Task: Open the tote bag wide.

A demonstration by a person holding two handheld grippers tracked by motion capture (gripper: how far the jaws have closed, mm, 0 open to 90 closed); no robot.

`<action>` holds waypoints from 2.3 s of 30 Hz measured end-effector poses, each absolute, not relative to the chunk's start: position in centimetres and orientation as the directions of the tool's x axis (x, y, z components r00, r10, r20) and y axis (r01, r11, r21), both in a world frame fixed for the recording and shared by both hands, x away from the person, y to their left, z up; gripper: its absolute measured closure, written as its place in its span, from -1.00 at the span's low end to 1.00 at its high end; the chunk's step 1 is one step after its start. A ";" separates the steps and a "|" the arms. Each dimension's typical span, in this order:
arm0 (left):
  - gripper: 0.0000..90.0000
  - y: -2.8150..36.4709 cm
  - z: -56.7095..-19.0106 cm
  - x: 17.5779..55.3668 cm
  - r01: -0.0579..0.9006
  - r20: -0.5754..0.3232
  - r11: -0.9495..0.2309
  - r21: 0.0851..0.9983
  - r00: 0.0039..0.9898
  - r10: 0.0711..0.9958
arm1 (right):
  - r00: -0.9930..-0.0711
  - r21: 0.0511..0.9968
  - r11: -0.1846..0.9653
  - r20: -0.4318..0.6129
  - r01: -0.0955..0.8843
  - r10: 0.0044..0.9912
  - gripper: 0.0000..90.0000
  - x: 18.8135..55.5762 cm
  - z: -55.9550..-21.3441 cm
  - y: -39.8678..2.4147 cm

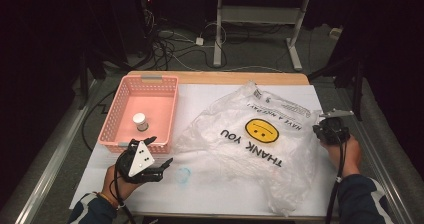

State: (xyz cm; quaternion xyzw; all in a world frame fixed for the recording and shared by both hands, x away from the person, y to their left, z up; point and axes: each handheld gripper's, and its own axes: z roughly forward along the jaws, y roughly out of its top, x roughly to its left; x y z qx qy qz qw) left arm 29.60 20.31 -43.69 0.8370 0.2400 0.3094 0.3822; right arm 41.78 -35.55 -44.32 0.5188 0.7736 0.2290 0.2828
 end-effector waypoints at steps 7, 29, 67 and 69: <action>-0.59 20.1 -43.8 29.5 0.164 0.341 -0.603 0.781 0.697 0.631 | -0.325 0.770 0.352 -0.197 0.532 0.925 0.34 38.5 -40.7 -35.0; -0.59 19.9 -44.1 29.3 0.184 0.333 -0.611 0.770 0.700 0.631 | -0.924 0.617 0.754 -0.110 0.225 0.366 -0.06 35.0 -45.9 -15.2; -0.58 24.9 -40.0 35.5 0.366 0.256 -0.539 0.759 0.593 0.763 | -0.711 0.854 0.505 -0.279 0.123 0.645 1.00 36.2 -38.5 -18.0; -0.58 25.1 -39.8 37.1 0.405 0.246 -0.546 0.733 0.591 0.768 | -0.699 0.866 0.485 -0.275 0.118 0.660 1.00 36.5 -38.1 -18.0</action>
